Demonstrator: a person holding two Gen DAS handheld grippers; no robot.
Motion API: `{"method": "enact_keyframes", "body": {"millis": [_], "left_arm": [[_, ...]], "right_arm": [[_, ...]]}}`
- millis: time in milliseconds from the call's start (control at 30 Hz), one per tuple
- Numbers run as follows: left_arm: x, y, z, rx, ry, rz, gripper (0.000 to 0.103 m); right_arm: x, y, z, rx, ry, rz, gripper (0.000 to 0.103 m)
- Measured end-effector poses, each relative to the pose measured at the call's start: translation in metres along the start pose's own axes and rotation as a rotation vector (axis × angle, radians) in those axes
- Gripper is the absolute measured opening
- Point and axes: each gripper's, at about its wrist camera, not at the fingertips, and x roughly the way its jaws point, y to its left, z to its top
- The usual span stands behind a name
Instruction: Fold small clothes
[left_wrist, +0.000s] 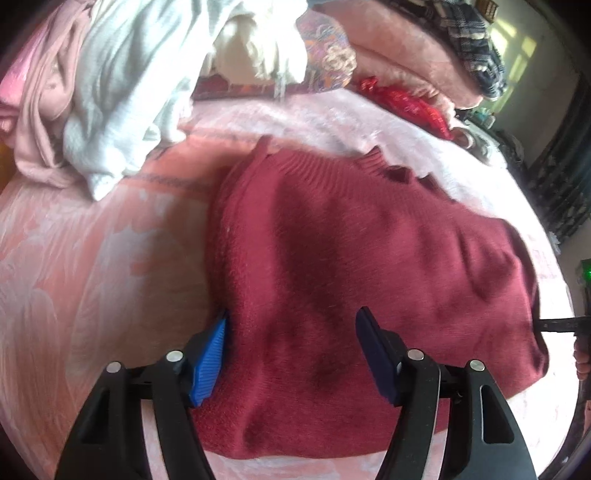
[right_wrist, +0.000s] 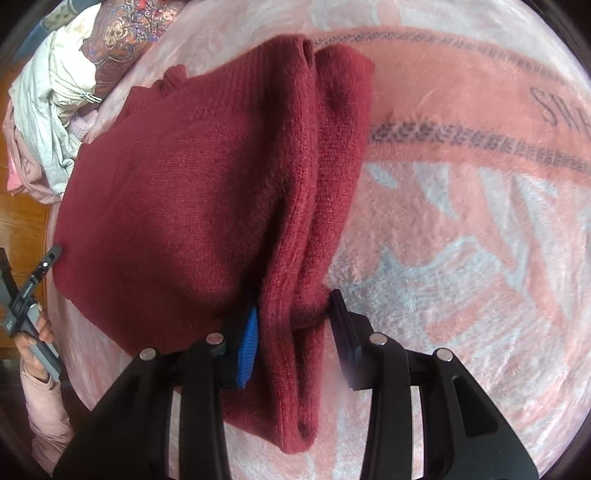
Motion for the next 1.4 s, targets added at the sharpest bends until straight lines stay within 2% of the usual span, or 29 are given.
{"method": "enact_keyframes", "body": {"millis": [167,233,467,733,867,967,1067,1400], "left_arm": [[0.013,0.016,-0.002,-0.03,0.038,-0.025,0.068],[0.014,0.018,-0.001,-0.031,0.047,-0.041,0.068],[0.022,0.029,0.002,-0.069,0.078,-0.096,0.069],[0.022,0.032,0.003,-0.065,0.085,-0.109,0.07],[0.018,0.035,0.004,-0.072,0.09,-0.13,0.071],[0.013,0.044,0.006,-0.115,0.092,-0.149,0.071],[0.009,0.051,0.005,-0.148,0.091,-0.167,0.071],[-0.01,0.059,0.007,-0.156,0.054,-0.204,0.071]], "right_arm": [[-0.008,0.001,-0.005,-0.02,-0.016,0.006,0.022],[-0.013,0.006,-0.007,-0.037,-0.033,-0.002,0.02],[0.001,0.004,-0.005,-0.027,-0.033,-0.023,0.02],[-0.016,0.012,-0.003,0.029,-0.031,-0.045,0.02],[-0.036,0.041,0.001,-0.022,-0.058,-0.095,0.019],[-0.045,0.069,0.005,-0.066,-0.071,-0.116,0.019],[-0.051,0.096,0.009,-0.111,-0.081,-0.116,0.019],[-0.043,0.195,0.038,-0.231,-0.086,-0.07,0.019]]}}
